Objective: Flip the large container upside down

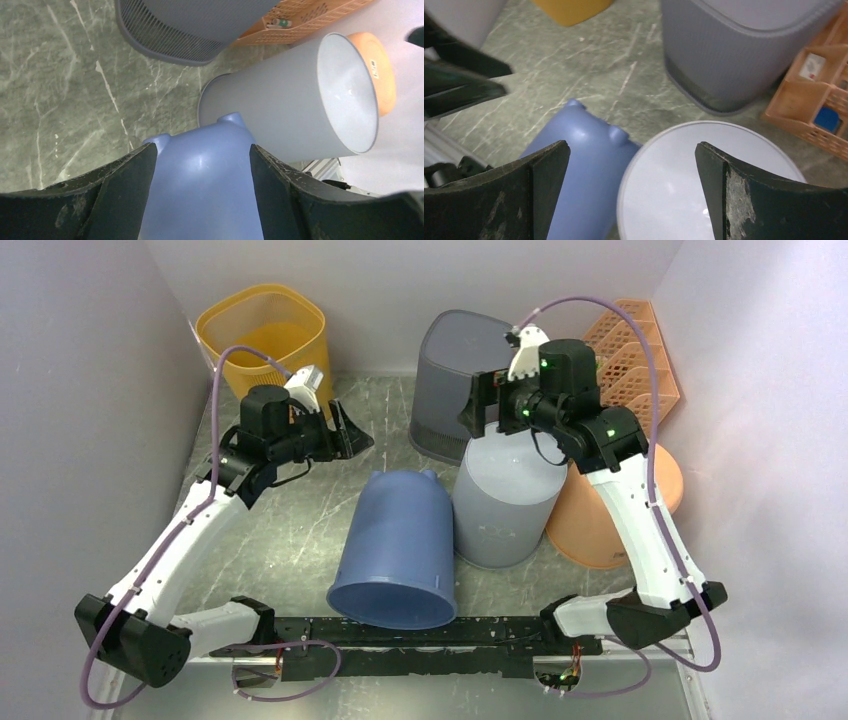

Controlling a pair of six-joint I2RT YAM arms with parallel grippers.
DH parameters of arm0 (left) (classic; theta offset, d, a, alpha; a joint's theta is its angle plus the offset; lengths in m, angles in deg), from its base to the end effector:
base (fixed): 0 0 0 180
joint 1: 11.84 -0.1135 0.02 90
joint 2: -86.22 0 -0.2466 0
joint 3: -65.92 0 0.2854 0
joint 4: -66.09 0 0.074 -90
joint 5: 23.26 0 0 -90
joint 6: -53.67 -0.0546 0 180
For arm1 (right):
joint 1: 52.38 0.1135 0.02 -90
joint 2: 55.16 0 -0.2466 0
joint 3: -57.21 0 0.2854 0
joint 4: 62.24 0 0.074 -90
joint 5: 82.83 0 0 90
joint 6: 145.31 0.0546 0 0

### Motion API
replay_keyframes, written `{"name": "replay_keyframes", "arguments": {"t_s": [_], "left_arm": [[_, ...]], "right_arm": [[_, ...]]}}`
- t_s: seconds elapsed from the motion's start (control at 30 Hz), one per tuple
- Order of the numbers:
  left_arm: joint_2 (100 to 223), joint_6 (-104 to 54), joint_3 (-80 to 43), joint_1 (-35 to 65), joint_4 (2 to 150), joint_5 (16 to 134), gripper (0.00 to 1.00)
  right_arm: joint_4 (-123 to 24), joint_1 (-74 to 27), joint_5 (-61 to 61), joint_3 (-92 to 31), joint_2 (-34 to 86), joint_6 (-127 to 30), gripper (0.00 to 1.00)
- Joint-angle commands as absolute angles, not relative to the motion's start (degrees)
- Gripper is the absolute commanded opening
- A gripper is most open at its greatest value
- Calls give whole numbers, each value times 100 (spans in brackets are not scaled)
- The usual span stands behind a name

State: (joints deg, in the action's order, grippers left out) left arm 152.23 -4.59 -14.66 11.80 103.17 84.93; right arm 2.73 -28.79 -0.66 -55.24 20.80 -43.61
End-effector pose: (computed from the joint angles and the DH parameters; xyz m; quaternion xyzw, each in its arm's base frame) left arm 0.2792 -0.1408 0.3624 0.0296 0.8252 -0.3713 0.4246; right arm 0.2740 0.1278 0.4614 -0.1235 0.8491 0.2106 0.4685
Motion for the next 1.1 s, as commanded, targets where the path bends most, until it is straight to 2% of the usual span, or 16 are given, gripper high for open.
{"name": "replay_keyframes", "arguments": {"t_s": [0.0,0.37,0.8,1.07], "left_arm": [[15319,-560,-1319,1261,10178,8142,79],[15719,-681,-1046,1346,10036,7859,78],[15887,-539,-482,1378,9651,7607,78],[15832,-492,-268,1382,9538,7706,78]], "right_arm": [[758,-1926,494,-6022,2236,-4221,100],[1262,1458,1963,-5461,2219,-3575,100],[1993,4048,2734,-4922,2148,-2657,100],[2450,4368,3840,-4784,2153,-1772,100]]}}
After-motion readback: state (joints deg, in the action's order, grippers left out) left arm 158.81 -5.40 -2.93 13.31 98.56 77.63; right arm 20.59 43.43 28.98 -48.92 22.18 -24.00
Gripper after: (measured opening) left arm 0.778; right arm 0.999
